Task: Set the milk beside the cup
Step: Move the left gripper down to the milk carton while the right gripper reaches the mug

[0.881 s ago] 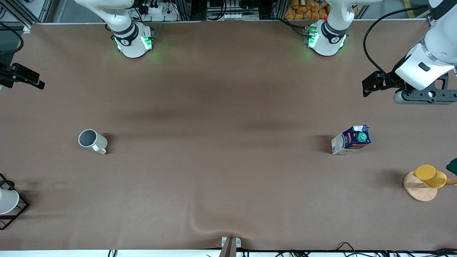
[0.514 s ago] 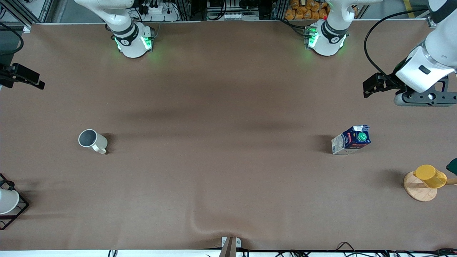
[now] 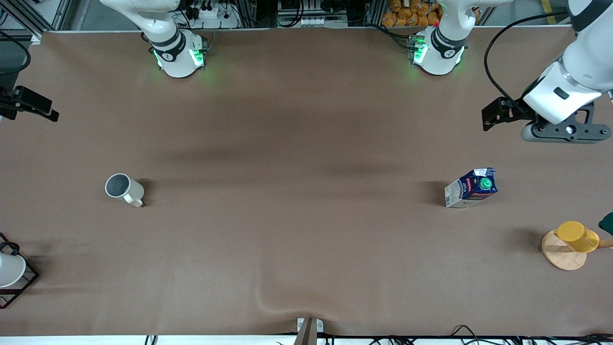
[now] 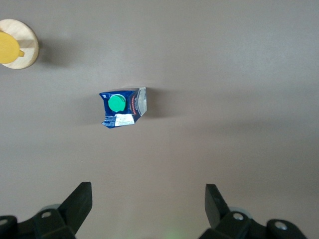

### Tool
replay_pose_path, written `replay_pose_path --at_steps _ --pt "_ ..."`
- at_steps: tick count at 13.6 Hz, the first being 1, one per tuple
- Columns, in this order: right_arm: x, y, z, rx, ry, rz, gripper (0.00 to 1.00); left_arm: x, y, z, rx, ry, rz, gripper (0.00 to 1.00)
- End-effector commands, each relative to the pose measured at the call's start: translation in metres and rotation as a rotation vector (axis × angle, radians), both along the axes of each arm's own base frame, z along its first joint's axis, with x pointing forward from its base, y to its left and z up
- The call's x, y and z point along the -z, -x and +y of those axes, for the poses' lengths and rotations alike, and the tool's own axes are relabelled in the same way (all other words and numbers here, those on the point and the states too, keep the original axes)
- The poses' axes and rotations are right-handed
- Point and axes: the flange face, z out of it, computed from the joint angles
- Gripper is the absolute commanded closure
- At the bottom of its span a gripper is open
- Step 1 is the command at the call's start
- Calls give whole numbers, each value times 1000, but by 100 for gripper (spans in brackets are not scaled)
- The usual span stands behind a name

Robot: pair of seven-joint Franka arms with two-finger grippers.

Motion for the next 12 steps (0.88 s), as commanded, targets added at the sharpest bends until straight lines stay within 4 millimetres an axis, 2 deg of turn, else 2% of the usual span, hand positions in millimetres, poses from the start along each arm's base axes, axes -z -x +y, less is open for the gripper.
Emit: replay_pose_path --at_steps 1,2,4,5,6,8,10,11,12 --pt "-1 4 -5 19 7 -6 0 3 -4 0 26 11 16 0" --pt "0 5 -4 18 7 -3 0 5 -4 3 22 11 16 0" --pt "7 6 -10 30 5 12 0 10 -16 31 -29 16 -13 0" --pt "10 6 -12 33 5 20 0 29 -29 50 -63 20 -17 0" --pt "9 6 -12 33 5 19 0 40 -38 64 -97 12 -26 0" --pt "9 5 -10 28 9 17 0 76 -54 90 -141 12 22 0" --pt "11 5 -10 33 13 32 0 126 -70 94 -147 18 61 0" --pt "11 4 -13 38 13 32 0 140 -73 94 -160 18 76 0" --pt "21 -4 -15 42 3 34 0 153 -73 91 -179 12 94 0"
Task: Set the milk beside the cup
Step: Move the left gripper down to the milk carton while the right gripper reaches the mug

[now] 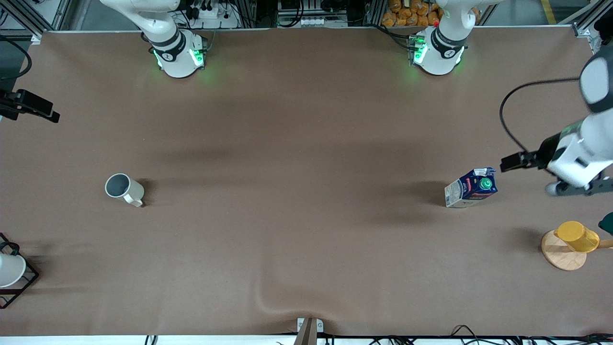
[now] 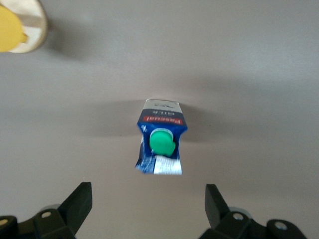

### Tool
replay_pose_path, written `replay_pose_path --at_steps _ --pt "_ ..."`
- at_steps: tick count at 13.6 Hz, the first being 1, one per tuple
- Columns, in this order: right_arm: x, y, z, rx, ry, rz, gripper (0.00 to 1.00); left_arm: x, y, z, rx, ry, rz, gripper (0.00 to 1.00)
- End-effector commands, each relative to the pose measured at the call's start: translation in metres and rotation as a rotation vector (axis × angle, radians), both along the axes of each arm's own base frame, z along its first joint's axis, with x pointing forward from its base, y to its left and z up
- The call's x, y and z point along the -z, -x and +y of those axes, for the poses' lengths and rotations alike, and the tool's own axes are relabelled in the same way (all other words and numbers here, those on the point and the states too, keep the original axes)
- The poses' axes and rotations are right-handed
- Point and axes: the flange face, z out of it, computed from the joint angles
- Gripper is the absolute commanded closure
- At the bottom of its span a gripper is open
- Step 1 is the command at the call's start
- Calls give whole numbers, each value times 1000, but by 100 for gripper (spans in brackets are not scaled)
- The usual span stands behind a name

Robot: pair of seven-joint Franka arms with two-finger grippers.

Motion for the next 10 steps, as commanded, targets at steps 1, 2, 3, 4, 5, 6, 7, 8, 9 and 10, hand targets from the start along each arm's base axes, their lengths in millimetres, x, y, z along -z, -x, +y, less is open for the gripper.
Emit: replay_pose_path --at_steps 1,2,3,4,5,6,7,8,9,10 --pt "37 -33 4 -11 10 -11 0 32 -6 -11 -11 -14 31 0" --pt "50 -49 22 -43 28 -26 0 44 -7 -14 3 -18 50 0" --pt "59 -54 26 -65 75 -10 0 58 -9 -11 17 -17 74 0" --pt "78 -61 17 -53 93 24 0 65 -7 -11 20 -17 90 0" --pt "100 -69 5 -45 84 60 0 74 -7 -11 23 -22 104 0" --pt "121 -74 -14 -20 80 89 0 79 -6 -10 26 -29 111 0" --pt "148 -82 -22 -14 80 122 0 93 -8 -10 29 -31 131 0" --pt "176 -90 -41 10 79 132 0 105 -10 -9 31 -33 135 0" --pt "197 -94 -50 22 71 144 0 113 -11 -8 44 -56 142 0" --pt "217 -97 -55 28 65 170 0 120 -9 -8 53 -69 155 0"
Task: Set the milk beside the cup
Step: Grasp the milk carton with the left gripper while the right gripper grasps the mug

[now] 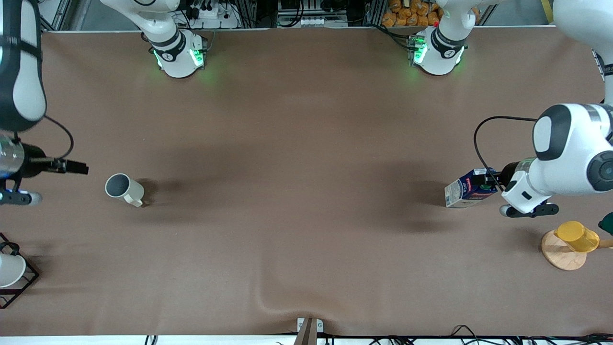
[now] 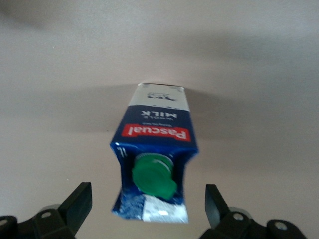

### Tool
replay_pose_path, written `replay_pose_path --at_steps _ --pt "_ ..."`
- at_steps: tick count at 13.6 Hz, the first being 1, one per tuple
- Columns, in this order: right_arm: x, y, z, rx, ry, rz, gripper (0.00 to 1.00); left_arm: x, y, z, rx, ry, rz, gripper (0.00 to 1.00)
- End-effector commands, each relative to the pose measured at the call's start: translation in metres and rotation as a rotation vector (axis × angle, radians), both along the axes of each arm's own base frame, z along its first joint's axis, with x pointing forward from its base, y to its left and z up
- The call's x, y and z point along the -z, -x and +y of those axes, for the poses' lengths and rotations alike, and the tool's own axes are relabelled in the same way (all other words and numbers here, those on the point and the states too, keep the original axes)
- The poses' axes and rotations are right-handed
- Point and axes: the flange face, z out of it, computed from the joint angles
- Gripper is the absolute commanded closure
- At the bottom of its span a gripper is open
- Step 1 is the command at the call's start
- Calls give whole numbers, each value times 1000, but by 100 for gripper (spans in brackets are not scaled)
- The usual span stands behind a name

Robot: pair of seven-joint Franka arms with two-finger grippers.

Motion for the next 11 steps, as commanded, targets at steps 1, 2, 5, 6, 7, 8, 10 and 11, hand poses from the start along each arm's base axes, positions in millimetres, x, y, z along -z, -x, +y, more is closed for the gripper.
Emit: replay_pose_path --at_steps 1,2,5,6,7,8,10,11 --pt "47 -11 -15 7 -1 47 0 22 5 0 30 -40 23 0" --pt "56 -12 -16 8 1 46 0 25 6 0 30 -39 26 0" --pt "84 -15 -37 28 8 34 0 25 6 -2 30 -34 23 12" --pt "85 -15 -37 28 9 29 0 25 6 -2 32 -34 23 24" --pt "88 -16 -37 26 11 25 0 24 6 -2 32 -34 23 32" --pt "98 -16 -38 27 8 35 0 24 6 -2 29 -34 23 43" --pt "106 -12 -55 -11 -8 39 0 22 5 -3 33 -34 19 61" --pt "113 -11 -64 -64 -26 41 0 17 5 -2 34 -34 14 66"
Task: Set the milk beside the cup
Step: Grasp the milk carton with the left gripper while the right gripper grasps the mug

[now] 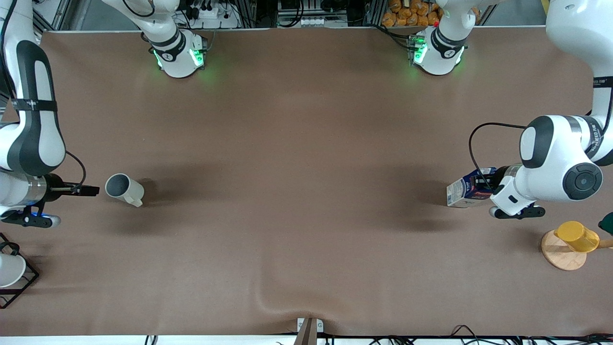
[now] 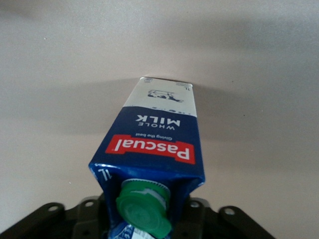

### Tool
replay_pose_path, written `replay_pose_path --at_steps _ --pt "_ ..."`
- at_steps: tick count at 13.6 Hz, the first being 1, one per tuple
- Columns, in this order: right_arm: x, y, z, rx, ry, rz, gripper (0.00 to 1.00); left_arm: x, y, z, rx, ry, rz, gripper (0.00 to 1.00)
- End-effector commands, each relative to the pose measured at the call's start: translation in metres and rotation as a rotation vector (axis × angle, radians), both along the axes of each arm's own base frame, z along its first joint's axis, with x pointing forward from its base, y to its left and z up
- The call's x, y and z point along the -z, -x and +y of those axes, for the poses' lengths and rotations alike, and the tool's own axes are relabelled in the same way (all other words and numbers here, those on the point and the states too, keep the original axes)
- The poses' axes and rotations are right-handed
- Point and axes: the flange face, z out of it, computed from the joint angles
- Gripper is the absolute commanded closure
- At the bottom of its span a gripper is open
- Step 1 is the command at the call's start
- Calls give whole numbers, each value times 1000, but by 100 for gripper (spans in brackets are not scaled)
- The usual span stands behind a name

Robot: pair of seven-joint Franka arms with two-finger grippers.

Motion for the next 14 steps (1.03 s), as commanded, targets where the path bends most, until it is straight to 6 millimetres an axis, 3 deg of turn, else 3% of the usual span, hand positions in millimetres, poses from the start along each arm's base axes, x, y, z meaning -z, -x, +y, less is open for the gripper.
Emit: replay_pose_path --at_steps 1,3,5,6,8,10,14 --pt "14 3 -32 -121 -31 -20 0 -18 0 0 15 -18 -31 71" --pt "30 3 -47 -233 -62 -46 0 -41 -6 -1 3 -14 -59 73" --pt "56 12 -37 -277 -86 -35 0 -69 -5 -12 -15 9 -54 73" --pt "71 22 -26 -290 -94 -26 0 -87 -2 -32 -24 28 -59 76" --pt "92 38 -20 -291 -103 -21 0 -106 -1 -67 -103 20 -78 82" --pt "98 41 -16 -287 -113 -22 0 -118 0 -95 -78 39 -91 78" --pt "117 49 -4 -269 -149 -20 0 -120 4 -98 -74 40 -66 78"
